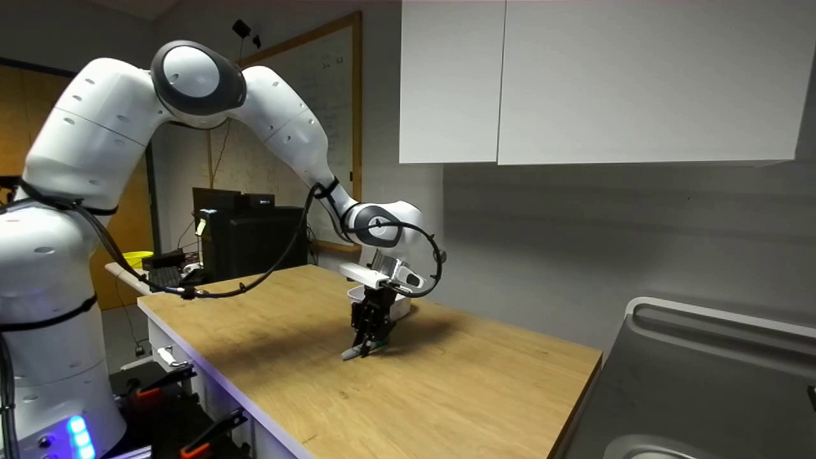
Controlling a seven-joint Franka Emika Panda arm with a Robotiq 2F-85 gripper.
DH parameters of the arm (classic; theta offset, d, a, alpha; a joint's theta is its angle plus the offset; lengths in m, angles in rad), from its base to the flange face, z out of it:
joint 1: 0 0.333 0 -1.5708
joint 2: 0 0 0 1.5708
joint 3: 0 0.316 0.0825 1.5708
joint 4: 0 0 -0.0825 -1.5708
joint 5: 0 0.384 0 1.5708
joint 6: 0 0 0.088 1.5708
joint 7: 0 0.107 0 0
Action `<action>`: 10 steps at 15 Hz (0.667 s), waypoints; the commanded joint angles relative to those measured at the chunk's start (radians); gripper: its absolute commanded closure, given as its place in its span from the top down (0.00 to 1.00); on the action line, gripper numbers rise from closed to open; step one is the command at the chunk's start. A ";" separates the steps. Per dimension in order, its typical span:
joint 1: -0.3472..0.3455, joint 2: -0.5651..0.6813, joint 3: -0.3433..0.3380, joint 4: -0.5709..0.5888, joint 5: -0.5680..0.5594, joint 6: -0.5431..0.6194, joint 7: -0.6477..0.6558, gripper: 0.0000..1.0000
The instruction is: Put the pen inside the container.
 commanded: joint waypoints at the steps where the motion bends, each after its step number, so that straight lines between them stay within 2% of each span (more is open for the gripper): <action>1: -0.005 0.008 0.002 0.011 -0.014 -0.003 -0.002 0.01; 3: -0.007 0.007 0.002 0.016 -0.012 -0.009 -0.004 0.05; 10: 0.017 -0.093 0.001 0.012 -0.042 -0.058 0.014 0.05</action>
